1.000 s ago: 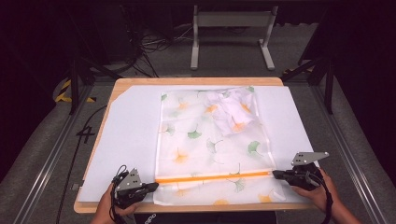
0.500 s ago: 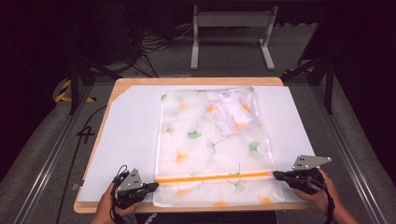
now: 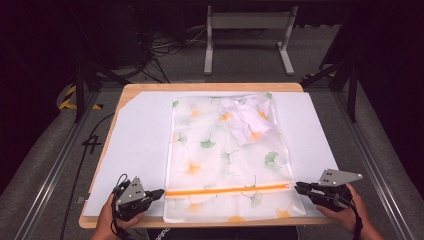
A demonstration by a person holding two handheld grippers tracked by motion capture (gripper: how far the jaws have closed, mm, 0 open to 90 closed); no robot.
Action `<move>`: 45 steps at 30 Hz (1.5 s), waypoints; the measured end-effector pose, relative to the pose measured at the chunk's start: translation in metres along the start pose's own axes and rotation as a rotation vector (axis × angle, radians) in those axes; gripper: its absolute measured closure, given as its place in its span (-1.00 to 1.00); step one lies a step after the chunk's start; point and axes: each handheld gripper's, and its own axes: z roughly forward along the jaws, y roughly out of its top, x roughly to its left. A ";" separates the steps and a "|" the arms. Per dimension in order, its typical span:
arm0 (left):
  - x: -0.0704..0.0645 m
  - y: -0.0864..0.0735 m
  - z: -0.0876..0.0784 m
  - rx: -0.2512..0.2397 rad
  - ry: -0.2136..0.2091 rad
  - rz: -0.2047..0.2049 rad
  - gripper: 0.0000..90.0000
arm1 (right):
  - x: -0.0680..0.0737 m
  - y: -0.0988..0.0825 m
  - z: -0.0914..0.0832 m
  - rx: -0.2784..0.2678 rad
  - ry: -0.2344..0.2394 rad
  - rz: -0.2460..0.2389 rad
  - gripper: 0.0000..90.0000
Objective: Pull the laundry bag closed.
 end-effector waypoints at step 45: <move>0.057 -0.037 -0.036 -0.204 0.259 -0.249 -0.71 | -0.069 -0.020 0.006 -0.173 -0.358 0.148 -0.65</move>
